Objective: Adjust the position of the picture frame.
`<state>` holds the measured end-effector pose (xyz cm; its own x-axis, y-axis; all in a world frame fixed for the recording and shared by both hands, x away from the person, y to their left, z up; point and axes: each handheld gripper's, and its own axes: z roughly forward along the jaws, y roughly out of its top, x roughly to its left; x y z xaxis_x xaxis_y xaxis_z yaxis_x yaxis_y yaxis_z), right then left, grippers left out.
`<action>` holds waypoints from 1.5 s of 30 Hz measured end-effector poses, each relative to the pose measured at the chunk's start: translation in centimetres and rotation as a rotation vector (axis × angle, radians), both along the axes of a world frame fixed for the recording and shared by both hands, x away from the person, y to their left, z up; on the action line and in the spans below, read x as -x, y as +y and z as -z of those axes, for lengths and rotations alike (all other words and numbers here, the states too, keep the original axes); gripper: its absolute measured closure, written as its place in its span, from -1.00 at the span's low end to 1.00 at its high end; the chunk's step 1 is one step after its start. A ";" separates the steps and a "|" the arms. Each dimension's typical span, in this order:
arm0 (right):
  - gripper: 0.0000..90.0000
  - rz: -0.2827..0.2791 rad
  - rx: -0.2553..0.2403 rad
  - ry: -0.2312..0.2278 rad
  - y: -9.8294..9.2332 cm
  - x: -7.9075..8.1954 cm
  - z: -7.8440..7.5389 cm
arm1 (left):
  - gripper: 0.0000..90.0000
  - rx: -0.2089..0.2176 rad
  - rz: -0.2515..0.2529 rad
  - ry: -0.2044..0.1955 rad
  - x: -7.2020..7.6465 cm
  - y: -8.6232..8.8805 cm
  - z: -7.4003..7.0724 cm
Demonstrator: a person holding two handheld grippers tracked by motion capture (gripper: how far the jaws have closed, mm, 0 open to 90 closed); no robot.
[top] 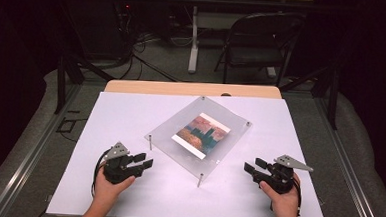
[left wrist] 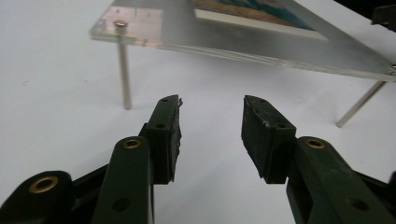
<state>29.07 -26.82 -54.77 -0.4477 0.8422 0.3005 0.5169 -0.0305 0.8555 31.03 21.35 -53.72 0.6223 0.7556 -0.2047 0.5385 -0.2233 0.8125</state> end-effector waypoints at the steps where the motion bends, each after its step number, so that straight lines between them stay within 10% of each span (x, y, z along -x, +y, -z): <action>1: -0.05 0.000 0.001 -0.001 -0.1 0.0 0.0 | 0.29 -0.006 -0.012 0.000 -0.3 0.3 0.2; 19: -0.05 0.006 -0.011 0.004 -0.1 0.0 0.0 | 0.41 -0.115 -0.044 -0.030 -4.6 -0.9 1.1; 45: -0.04 0.001 -0.018 0.003 -0.2 0.0 0.1 | 0.78 -0.138 -0.055 -0.010 -7.6 -2.4 2.7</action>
<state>29.02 -27.06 -54.86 -0.4461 0.8370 0.3167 0.5191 -0.0463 0.8535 38.60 18.99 -56.43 0.5805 0.8092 -0.0908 0.5449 -0.3032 0.7818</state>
